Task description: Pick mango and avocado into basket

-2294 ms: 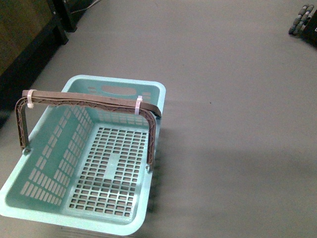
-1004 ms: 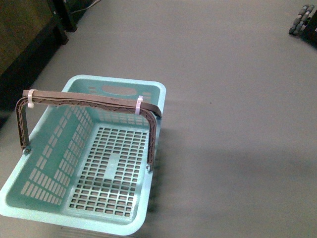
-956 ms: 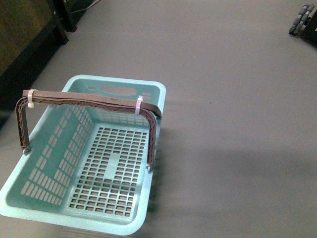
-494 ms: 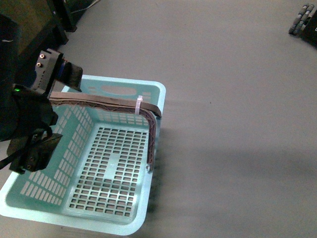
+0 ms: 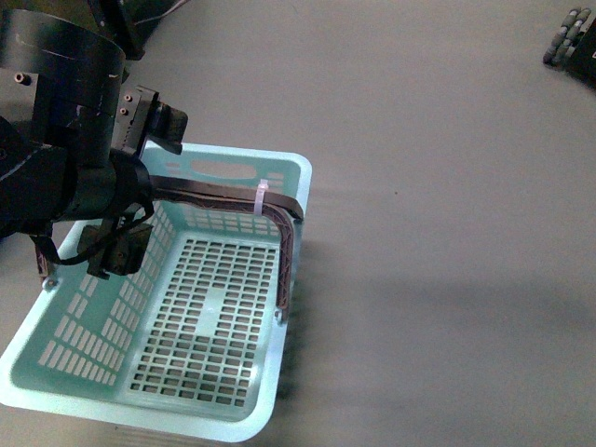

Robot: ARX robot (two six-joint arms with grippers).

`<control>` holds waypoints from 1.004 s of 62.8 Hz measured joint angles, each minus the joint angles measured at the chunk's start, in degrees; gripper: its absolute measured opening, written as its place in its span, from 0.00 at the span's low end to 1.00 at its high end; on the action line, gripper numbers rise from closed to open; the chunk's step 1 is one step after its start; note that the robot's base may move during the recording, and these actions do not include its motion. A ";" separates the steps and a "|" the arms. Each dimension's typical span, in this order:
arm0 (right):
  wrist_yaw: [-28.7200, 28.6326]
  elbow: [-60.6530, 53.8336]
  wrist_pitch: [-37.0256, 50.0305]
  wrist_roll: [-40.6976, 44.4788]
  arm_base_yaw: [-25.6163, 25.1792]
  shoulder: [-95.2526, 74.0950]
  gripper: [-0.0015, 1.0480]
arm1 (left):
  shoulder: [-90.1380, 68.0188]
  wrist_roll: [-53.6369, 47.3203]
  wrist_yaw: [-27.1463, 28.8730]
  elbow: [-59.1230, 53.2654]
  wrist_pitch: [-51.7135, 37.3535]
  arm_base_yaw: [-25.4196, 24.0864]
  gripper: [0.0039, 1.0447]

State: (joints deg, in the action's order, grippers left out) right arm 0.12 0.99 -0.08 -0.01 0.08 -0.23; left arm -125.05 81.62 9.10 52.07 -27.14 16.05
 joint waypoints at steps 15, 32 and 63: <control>0.00 0.00 0.00 0.00 0.00 0.00 0.92 | -2.67 -0.04 0.15 2.73 0.48 -0.70 0.81; 0.00 0.00 0.00 -0.02 0.00 0.00 0.92 | -3.74 0.81 0.57 3.43 0.98 -0.81 0.42; 0.00 0.00 0.00 0.00 0.00 0.00 0.92 | 6.49 7.76 0.07 -3.58 6.23 0.09 0.14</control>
State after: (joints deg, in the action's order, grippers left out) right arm 0.12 0.99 -0.08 -0.01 0.08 -0.23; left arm -118.56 89.38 9.17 48.49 -20.91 16.14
